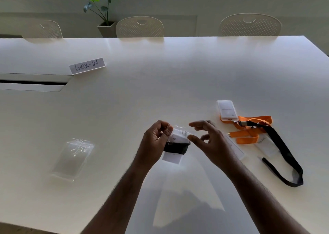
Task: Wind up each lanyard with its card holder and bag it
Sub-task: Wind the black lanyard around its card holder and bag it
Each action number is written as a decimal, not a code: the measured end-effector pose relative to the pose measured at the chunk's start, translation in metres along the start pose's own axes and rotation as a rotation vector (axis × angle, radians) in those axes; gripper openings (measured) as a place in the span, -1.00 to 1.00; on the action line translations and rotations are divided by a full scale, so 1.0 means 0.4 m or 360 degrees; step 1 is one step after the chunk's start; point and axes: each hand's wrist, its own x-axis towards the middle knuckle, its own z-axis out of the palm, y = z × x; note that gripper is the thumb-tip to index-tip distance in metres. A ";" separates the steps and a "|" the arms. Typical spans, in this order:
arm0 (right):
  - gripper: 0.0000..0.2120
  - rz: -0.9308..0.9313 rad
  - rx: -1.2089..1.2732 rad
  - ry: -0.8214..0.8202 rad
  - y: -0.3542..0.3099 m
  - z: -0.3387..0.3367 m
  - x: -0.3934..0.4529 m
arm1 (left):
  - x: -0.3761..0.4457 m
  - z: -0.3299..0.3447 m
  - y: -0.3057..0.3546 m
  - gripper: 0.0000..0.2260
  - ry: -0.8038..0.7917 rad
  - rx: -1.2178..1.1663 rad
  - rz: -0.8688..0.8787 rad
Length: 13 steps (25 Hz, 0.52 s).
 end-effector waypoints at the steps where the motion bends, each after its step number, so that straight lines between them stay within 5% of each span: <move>1: -0.70 0.0066 0.0014 -0.0044 0.014 0.005 0.001 | 0.001 0.001 -0.002 -0.88 0.0008 0.0006 0.0007; 7: -0.70 0.0459 0.0796 -0.0097 0.059 0.028 0.001 | 0.008 0.001 -0.017 -0.88 0.0081 0.0030 -0.0022; 13: -0.79 0.0534 0.1038 -0.0145 0.073 0.023 0.002 | 0.012 0.002 -0.026 -0.91 0.0158 -0.0193 -0.0136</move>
